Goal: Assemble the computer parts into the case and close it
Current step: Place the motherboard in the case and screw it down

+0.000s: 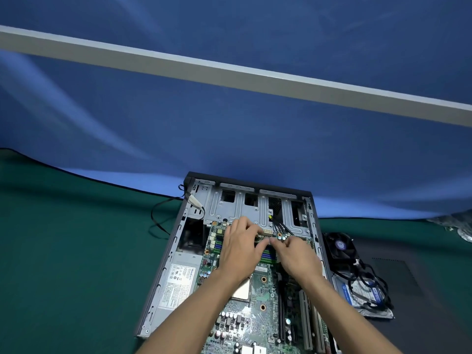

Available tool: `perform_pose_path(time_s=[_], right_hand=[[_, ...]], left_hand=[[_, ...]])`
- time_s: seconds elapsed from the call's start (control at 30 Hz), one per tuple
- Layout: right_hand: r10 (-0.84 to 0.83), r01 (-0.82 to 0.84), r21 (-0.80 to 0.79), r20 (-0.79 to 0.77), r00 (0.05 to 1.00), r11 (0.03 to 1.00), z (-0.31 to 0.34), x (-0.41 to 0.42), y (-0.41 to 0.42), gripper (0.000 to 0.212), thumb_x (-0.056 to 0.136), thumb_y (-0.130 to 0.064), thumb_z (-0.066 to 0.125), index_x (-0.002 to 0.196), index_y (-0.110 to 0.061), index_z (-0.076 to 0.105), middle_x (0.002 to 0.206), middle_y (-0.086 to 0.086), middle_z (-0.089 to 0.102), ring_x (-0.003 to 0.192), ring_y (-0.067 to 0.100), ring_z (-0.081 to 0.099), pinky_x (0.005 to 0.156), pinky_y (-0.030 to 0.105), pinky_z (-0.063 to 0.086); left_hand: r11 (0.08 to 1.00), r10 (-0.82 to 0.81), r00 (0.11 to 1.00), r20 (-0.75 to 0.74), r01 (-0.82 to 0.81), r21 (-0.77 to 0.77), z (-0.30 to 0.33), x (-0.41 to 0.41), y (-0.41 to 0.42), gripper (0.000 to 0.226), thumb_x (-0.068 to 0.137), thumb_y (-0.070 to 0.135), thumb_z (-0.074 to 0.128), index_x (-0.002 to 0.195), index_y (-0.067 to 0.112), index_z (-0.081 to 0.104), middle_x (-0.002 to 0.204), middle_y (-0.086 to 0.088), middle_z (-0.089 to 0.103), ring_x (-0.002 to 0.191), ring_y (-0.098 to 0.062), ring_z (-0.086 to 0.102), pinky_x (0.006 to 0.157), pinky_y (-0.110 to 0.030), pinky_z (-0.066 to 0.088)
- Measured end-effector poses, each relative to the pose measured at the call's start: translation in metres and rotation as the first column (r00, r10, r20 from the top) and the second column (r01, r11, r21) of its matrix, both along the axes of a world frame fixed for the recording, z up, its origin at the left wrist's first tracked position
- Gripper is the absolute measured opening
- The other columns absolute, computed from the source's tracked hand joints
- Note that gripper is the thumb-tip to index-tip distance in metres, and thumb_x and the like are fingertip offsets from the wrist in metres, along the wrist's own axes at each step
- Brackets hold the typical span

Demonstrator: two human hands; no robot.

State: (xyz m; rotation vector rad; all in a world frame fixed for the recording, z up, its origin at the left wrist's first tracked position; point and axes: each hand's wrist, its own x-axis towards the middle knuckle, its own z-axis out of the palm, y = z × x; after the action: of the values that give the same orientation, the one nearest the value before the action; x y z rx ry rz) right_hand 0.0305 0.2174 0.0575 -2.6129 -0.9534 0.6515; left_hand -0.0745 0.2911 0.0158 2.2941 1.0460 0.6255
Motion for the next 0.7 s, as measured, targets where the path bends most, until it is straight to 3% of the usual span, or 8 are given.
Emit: perform_pose_path(time_s=[0.07,0.17,0.3,0.4,0.53,0.6,0.7], right_hand=[[0.057,-0.052,-0.065,0.079,0.995,0.997,0.000,-0.003,0.003,0.047,0.096,-0.059,0.034,0.078,-0.019,0.051,0.083,-0.001,0.066,0.077,0.021,0.057,0.081,0.035,0.040],[0.068,-0.063,-0.085,0.066,0.995,0.994,0.000,0.000,0.003,0.046,0.096,-0.059,0.033,0.072,-0.022,0.047,0.078,-0.004,0.063,0.078,0.021,0.055,0.091,0.037,0.036],[-0.001,0.001,0.023,-0.004,1.000,1.000,-0.005,0.000,0.001,0.044,0.095,-0.054,0.043,0.067,-0.021,0.050,0.064,-0.007,0.059,0.073,0.018,0.058,0.087,0.035,0.041],[-0.023,0.023,0.089,-0.005,1.000,0.996,-0.009,0.000,-0.001,0.043,0.094,-0.051,0.047,0.066,-0.019,0.050,0.063,-0.006,0.061,0.071,0.018,0.059,0.088,0.035,0.042],[0.008,-0.007,0.033,-0.016,1.000,0.999,-0.008,0.006,0.004,0.044,0.094,-0.053,0.047,0.064,-0.020,0.047,0.059,-0.008,0.057,0.067,0.016,0.056,0.083,0.034,0.042],[0.038,-0.038,-0.010,0.034,0.999,0.999,-0.008,0.005,0.006,0.043,0.094,-0.055,0.045,0.070,-0.020,0.049,0.071,-0.006,0.062,0.078,0.020,0.061,0.083,0.035,0.044],[0.049,-0.066,0.050,0.295,0.954,0.997,-0.009,-0.001,0.005,0.044,0.089,-0.060,0.048,0.098,-0.017,0.049,0.100,0.002,0.057,0.095,0.024,0.056,0.079,0.035,0.041]], left_hand=[[1.000,0.008,1.000,-0.008,-0.008,0.016,-0.002,0.000,0.000,0.035,0.092,0.045,0.051,0.118,0.024,0.057,0.109,0.008,0.044,0.104,-0.009,0.038,0.095,-0.025,0.032],[0.995,-0.008,0.998,-0.058,0.014,0.096,-0.004,0.000,-0.003,0.035,0.095,0.044,0.042,0.121,0.025,0.056,0.122,0.008,0.046,0.115,-0.012,0.037,0.100,-0.027,0.029],[0.990,-0.028,0.995,-0.092,0.041,0.135,-0.008,-0.001,-0.006,0.037,0.098,0.040,0.033,0.124,0.031,0.058,0.137,0.009,0.047,0.131,-0.016,0.029,0.108,-0.033,0.018],[0.983,-0.058,0.991,-0.121,0.078,0.168,-0.007,-0.001,-0.005,0.041,0.099,0.039,0.028,0.129,0.033,0.054,0.134,0.010,0.051,0.126,-0.014,0.036,0.105,-0.030,0.015],[0.983,-0.057,0.993,-0.102,0.074,0.169,-0.004,-0.001,-0.006,0.039,0.099,0.036,0.030,0.129,0.031,0.054,0.132,0.010,0.053,0.122,-0.012,0.039,0.105,-0.029,0.016],[0.989,-0.043,0.997,-0.069,0.052,0.138,-0.003,-0.001,-0.005,0.036,0.100,0.031,0.033,0.128,0.025,0.055,0.130,0.009,0.054,0.121,-0.009,0.041,0.107,-0.027,0.017],[1.000,0.022,1.000,0.014,-0.022,0.017,0.004,-0.002,-0.002,0.031,0.098,0.019,0.038,0.123,0.017,0.056,0.122,0.007,0.057,0.115,-0.009,0.046,0.104,-0.024,0.028]])
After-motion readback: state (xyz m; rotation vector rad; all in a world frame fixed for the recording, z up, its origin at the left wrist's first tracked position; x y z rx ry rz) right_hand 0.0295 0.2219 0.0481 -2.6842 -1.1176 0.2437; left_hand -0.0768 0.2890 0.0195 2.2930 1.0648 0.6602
